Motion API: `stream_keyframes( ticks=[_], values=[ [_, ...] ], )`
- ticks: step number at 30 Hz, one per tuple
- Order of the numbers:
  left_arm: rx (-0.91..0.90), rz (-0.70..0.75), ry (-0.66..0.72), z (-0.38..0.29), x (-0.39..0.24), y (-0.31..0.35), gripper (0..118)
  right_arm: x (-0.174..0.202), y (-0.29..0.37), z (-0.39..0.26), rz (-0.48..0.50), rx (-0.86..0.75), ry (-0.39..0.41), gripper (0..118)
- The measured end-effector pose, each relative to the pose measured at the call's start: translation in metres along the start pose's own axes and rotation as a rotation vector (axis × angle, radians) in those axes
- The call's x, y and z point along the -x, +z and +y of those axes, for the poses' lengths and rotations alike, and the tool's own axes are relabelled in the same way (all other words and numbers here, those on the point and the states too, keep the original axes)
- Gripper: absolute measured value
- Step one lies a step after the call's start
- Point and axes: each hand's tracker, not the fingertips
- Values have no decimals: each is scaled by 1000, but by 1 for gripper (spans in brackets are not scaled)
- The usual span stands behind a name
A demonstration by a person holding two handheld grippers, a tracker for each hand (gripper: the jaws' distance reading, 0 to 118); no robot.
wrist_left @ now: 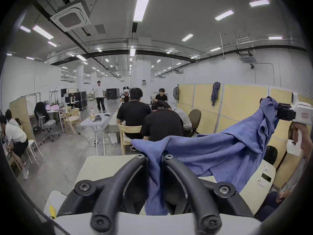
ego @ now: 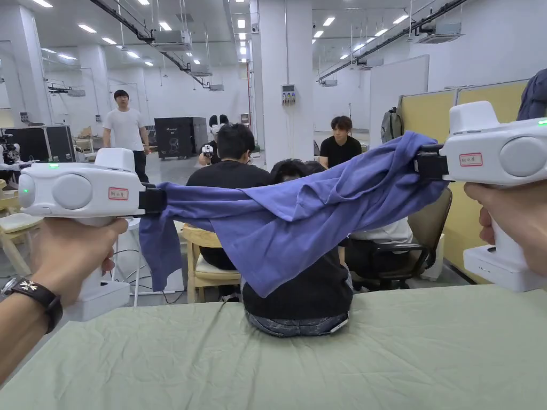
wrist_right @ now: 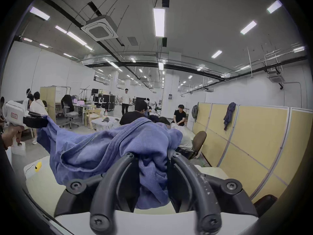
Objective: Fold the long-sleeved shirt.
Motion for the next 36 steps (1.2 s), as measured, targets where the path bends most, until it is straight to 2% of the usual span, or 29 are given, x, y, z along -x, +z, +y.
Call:
stream_keyframes(
  ticks=[3, 7, 10, 14, 17, 27, 36],
  values=[
    [23, 16, -8, -7, 5, -27, 12, -3, -33, -12, 0, 24, -4, 31],
    [9, 54, -4, -10, 9, -70, 11, 5, -83, -29, -22, 37, 42, 31],
    [3, 65, -8, -15, 14, -105, 11, 6, -125, -42, -12, 63, 7, 31],
    [-13, 117, -20, -33, 23, -159, 11, 13, -188, -73, -12, 89, 21, 31],
    [57, 111, 16, -55, 31, -199, 11, 15, -228, -98, 3, 142, -15, 31],
    [269, 65, 7, -192, 20, -297, 11, 41, -317, -235, 51, 344, 17, 31],
    [498, -9, 35, -339, -6, -320, 11, 61, -328, -362, 77, 562, 21, 31]
  ],
)
